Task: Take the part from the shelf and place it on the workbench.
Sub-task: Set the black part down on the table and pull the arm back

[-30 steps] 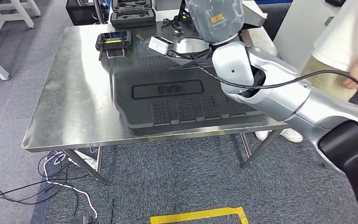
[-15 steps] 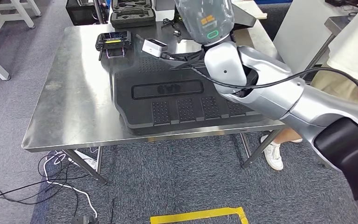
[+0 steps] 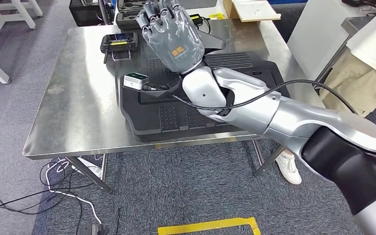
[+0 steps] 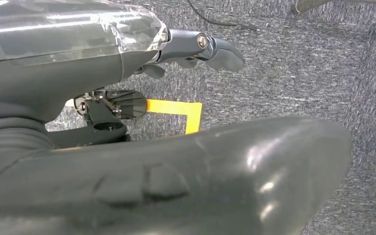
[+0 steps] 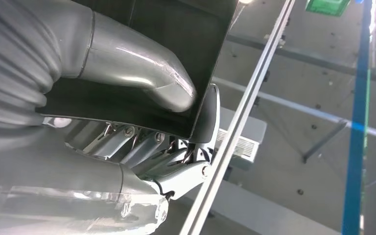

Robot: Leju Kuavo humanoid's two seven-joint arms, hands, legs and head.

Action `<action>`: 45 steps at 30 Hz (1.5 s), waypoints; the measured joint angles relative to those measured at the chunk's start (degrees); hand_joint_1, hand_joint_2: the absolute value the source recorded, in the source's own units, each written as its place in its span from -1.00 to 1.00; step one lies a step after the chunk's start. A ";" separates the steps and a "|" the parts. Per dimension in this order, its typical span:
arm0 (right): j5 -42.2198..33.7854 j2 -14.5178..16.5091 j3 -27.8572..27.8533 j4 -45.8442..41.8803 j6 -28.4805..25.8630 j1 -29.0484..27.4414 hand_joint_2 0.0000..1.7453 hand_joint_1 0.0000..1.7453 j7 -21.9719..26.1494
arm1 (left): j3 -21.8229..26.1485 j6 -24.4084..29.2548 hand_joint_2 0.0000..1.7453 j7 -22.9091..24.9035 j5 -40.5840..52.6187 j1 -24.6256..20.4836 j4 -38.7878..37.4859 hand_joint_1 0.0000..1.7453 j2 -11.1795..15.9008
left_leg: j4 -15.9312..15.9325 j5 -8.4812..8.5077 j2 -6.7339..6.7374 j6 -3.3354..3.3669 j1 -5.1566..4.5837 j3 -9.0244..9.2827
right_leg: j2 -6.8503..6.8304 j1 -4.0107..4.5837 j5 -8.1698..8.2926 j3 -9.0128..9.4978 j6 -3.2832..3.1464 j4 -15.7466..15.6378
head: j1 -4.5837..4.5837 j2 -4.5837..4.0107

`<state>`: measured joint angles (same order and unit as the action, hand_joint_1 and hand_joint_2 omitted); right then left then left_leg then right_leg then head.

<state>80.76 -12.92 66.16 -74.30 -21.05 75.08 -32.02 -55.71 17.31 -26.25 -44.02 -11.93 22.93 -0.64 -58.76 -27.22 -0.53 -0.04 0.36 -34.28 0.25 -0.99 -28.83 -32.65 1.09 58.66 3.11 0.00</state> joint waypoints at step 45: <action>0.00 6.56 3.25 5.33 30.43 0.99 -1.00 -1.00 0.14 | -0.04 0.83 -1.00 -0.98 -4.92 0.82 0.00 -1.00 -0.04 | -0.03 0.02 0.02 -0.02 0.05 0.43 | 0.01 0.05 0.01 0.40 -0.01 -0.01 | -0.01 0.00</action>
<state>80.76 -6.37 69.41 -68.96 9.38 76.07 -31.88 -55.76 18.14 -27.23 -48.94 -11.12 22.93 -0.68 -58.79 -27.20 -0.51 -0.06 0.41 -33.85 0.25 -0.94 -28.83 -32.25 1.08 58.64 3.10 0.00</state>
